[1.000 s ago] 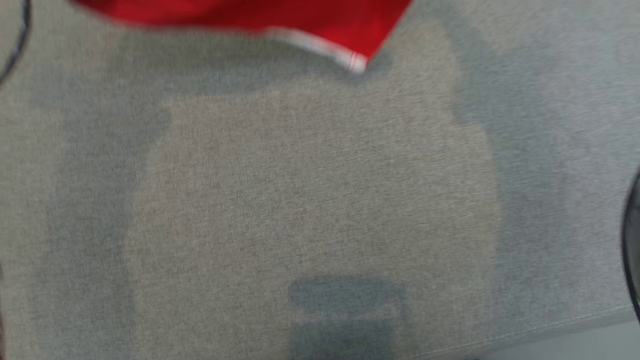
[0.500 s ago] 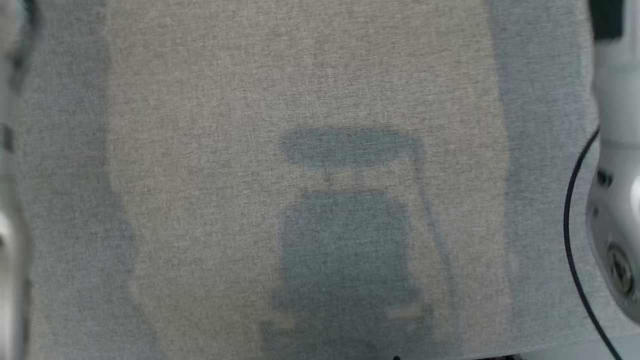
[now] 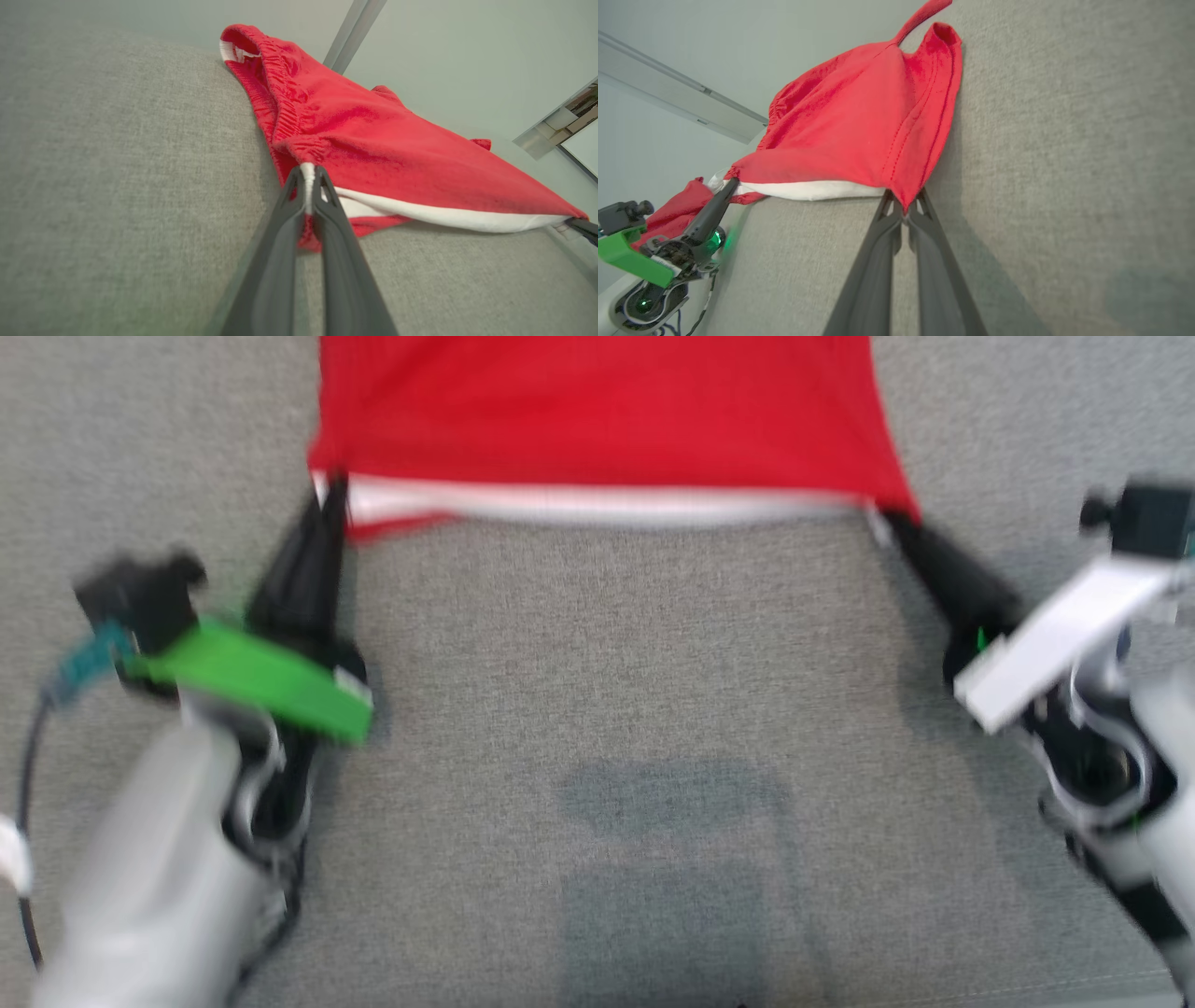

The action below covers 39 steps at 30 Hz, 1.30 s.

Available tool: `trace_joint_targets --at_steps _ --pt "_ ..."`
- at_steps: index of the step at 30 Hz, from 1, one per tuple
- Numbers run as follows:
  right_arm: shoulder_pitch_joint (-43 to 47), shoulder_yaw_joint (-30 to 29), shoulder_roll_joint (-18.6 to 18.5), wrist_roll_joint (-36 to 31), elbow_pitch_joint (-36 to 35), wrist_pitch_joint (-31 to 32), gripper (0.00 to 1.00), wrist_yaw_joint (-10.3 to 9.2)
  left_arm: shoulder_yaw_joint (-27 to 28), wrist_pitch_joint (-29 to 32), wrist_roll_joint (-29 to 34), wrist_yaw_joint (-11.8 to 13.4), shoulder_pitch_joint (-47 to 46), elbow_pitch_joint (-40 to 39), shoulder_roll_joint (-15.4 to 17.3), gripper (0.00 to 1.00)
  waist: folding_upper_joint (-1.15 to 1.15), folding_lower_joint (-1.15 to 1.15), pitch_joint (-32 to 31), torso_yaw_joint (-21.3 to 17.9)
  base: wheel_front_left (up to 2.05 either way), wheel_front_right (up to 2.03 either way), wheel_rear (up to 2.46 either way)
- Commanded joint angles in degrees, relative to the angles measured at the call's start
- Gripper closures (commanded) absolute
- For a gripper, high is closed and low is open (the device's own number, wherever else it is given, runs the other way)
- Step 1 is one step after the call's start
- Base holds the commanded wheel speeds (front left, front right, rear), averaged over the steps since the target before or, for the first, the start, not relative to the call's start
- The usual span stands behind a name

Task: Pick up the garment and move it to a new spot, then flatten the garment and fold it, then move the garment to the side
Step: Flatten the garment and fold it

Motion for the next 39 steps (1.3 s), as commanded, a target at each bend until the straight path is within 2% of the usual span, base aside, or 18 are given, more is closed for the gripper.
trace_joint_targets --at_steps 1,3,6,12,15,17,20,25,30,39 --pt "5.7 0.8 -1.4 2.0 -1.7 -1.0 1.0 0.0 -0.1 -0.1 -1.7 0.3 7.0 -1.9 0.3 1.0 0.0 0.0 -12.4 -0.6 0.0 0.0 0.0" --pt "12.5 1.6 -4.0 3.9 -4.8 -2.0 1.0 0.01 -0.1 -0.1 -2.7 2.0 15.3 -6.1 0.9 1.0 0.0 0.0 -17.0 -0.9 0.0 0.0 0.0" --pt "22.2 1.7 -6.8 6.3 -8.2 -3.6 1.0 0.01 -0.3 0.0 -5.0 5.9 27.1 -13.8 2.0 1.0 0.0 0.0 -22.1 -1.3 0.0 0.0 0.0" --pt "40.4 -0.4 -12.5 10.8 -15.5 -6.3 1.0 0.0 -2.1 1.3 -8.4 15.1 48.0 -31.4 4.2 1.0 0.0 0.0 -27.6 -0.7 0.0 0.0 0.0" --pt "46.1 -2.8 -14.8 12.7 -19.4 -7.5 1.0 0.01 -3.0 2.5 -8.7 16.7 52.1 -38.0 5.4 1.0 0.0 0.0 -26.9 0.5 0.0 0.0 0.0" --pt "46.6 -3.8 -15.8 12.7 -20.4 -7.3 1.0 0.01 -3.8 3.8 -8.1 17.2 52.2 -40.1 6.3 1.0 0.0 0.0 -25.8 0.9 0.0 0.0 0.0" --pt "41.9 -4.7 -15.7 11.1 -20.5 -5.5 1.0 0.01 -3.4 5.5 -7.6 18.0 49.0 -42.1 6.8 1.0 0.0 0.0 -22.8 1.7 0.0 0.0 0.0" --pt "28.5 -4.2 -13.6 9.1 -17.3 0.9 1.0 0.01 -1.0 8.2 -9.8 17.5 41.9 -41.9 5.9 1.0 0.0 0.0 -16.3 4.8 0.0 0.0 0.0" --pt "15.4 -3.9 -11.8 7.0 -10.5 8.9 1.0 0.01 -0.8 11.6 -10.0 16.9 33.0 -36.5 4.4 1.0 0.0 0.0 -12.1 9.5 0.0 0.0 0.0" --pt "-1.0 -3.8 -6.9 2.0 3.0 19.7 1.0 0.01 -2.7 14.7 -8.6 15.8 19.0 -24.8 -1.2 1.0 0.0 0.0 -9.0 16.3 0.0 0.0 0.0"
